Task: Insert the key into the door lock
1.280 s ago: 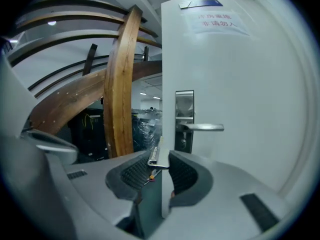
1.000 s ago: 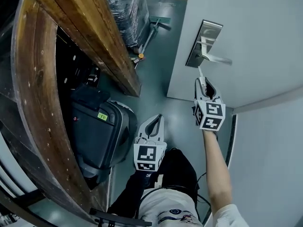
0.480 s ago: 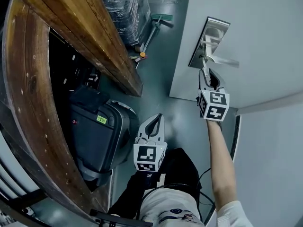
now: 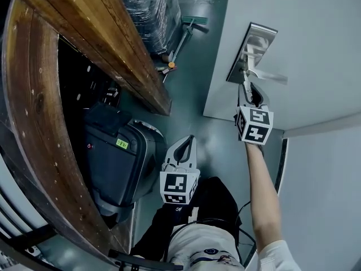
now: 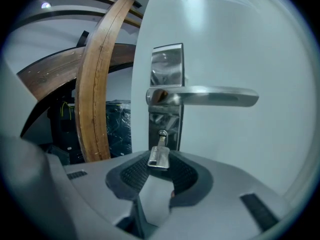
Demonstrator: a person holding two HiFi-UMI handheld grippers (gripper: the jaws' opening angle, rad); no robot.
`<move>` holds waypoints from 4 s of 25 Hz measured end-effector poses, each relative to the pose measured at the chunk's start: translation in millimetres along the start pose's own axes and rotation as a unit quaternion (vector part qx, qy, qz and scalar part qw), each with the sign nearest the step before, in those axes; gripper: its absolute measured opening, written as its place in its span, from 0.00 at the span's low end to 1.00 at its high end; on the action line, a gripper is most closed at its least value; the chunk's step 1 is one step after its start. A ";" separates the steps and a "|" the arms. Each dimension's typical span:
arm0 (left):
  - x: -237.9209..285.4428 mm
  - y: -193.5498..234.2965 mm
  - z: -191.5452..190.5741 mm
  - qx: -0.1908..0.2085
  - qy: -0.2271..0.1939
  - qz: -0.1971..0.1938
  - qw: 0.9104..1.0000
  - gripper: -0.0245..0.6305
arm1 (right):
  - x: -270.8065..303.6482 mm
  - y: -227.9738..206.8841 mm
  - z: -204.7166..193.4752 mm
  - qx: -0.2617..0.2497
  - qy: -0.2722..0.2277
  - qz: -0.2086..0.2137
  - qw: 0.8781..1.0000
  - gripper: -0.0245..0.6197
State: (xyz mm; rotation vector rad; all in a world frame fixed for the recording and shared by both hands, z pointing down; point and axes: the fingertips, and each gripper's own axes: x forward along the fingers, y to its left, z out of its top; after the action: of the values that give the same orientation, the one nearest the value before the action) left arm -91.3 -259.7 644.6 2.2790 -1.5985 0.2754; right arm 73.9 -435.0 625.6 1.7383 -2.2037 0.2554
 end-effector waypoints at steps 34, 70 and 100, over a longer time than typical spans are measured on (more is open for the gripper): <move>-70.7 -82.9 191.0 0.021 -0.062 -0.042 0.997 0.04 | -258.1 45.1 145.1 0.042 -0.125 0.044 0.990 0.05; -90.0 -110.6 273.1 0.095 -0.149 -0.052 0.983 0.04 | -288.1 38.2 213.1 0.036 -0.193 0.038 0.980 0.05; -74.2 -110.5 269.5 0.096 -0.135 -0.058 0.984 0.04 | -272.9 30.3 207.9 0.023 -0.182 0.028 0.983 0.05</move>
State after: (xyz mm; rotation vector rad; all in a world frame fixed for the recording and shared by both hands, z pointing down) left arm -23.6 -264.7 351.8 2.6429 -1.6154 0.0961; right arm 72.1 -248.4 336.1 1.8737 -2.5204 -0.0017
